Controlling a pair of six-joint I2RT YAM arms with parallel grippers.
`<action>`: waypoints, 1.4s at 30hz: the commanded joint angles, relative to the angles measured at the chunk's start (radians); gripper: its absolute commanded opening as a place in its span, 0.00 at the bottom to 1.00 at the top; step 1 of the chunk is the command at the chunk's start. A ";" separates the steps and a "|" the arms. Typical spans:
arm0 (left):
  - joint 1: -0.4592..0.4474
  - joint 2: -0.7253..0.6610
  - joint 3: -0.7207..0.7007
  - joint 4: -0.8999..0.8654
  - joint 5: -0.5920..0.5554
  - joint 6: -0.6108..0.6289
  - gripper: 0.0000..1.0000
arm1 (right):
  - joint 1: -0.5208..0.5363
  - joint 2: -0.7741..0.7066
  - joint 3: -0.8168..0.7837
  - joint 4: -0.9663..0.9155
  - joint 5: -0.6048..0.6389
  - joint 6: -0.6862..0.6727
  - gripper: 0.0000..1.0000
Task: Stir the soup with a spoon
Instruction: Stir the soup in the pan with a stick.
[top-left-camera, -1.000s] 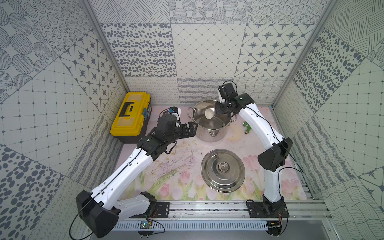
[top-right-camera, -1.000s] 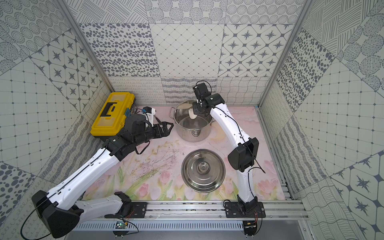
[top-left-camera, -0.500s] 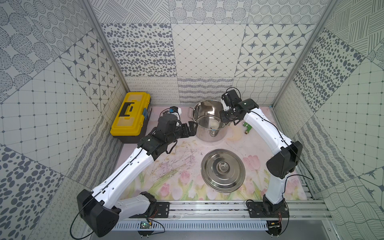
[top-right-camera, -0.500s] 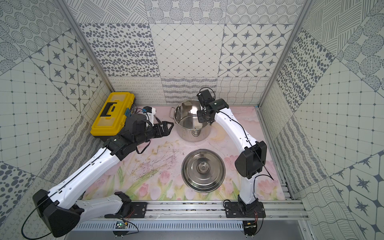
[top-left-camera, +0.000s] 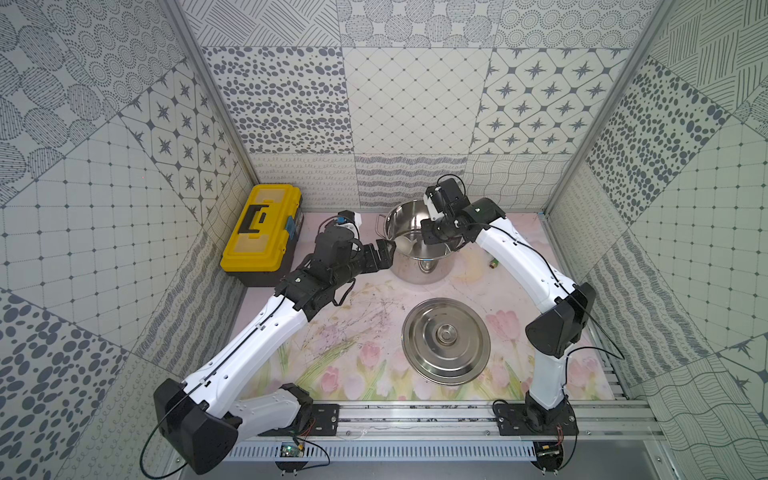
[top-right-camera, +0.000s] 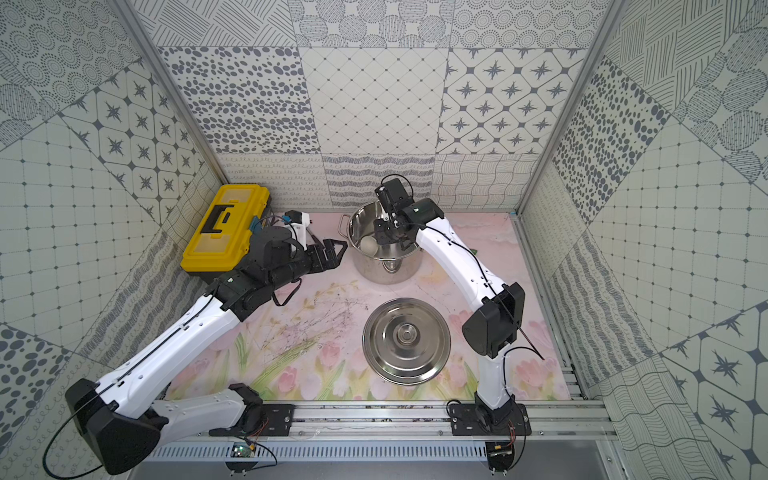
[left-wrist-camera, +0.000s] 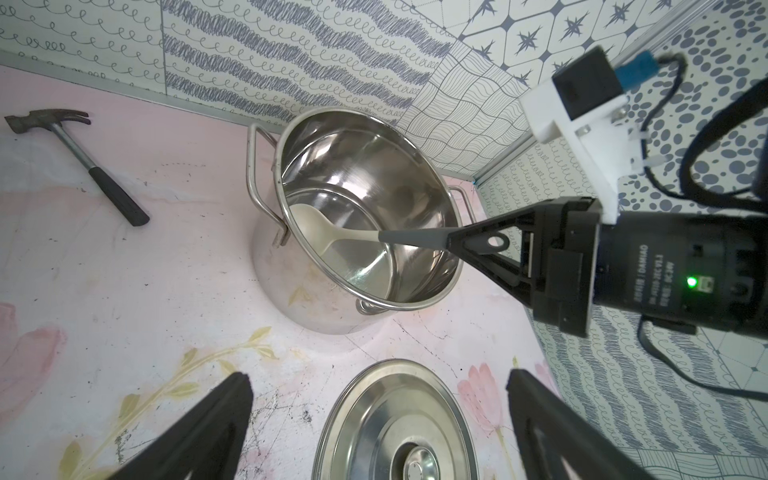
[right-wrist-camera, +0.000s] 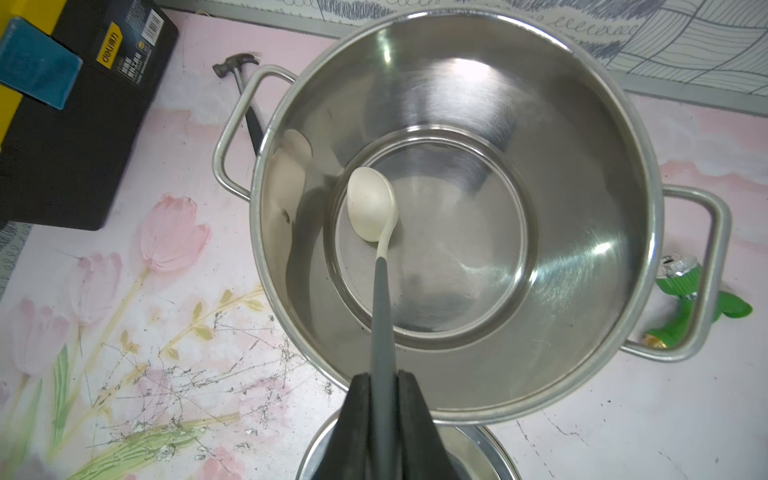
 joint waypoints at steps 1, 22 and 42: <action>-0.001 -0.008 -0.001 0.052 -0.005 -0.017 1.00 | -0.013 0.052 0.093 0.043 0.041 0.003 0.00; -0.001 -0.007 -0.007 0.063 -0.003 -0.005 1.00 | -0.137 -0.028 0.028 -0.032 0.119 -0.143 0.00; -0.001 -0.011 -0.004 0.054 -0.007 -0.019 1.00 | -0.027 -0.068 -0.075 0.019 -0.019 0.001 0.00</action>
